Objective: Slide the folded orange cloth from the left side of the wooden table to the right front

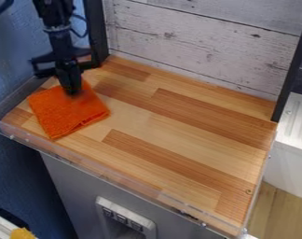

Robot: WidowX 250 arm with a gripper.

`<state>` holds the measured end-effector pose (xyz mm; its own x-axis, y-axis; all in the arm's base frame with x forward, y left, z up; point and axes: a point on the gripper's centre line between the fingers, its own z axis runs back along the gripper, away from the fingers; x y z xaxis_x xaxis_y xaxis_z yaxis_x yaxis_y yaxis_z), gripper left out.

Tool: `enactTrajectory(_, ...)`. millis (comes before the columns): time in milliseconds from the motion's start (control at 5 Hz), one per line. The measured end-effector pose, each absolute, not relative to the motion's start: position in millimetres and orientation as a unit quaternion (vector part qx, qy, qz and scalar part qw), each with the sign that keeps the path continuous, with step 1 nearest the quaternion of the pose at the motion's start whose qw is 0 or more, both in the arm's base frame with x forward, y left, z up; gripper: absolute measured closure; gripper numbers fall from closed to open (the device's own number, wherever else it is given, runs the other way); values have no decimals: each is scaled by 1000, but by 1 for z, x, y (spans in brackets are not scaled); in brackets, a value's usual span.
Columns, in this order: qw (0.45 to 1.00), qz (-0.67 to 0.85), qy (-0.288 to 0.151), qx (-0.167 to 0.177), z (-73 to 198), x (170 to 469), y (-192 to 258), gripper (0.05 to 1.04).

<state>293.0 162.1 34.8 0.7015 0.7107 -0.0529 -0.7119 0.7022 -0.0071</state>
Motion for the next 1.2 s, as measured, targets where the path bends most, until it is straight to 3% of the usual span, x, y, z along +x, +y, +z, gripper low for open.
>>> enactTrajectory(600,924,382,-6,-27,11,300,159,1025)
enactTrajectory(1200,971,237,-33,-9,8,305,90,1025)
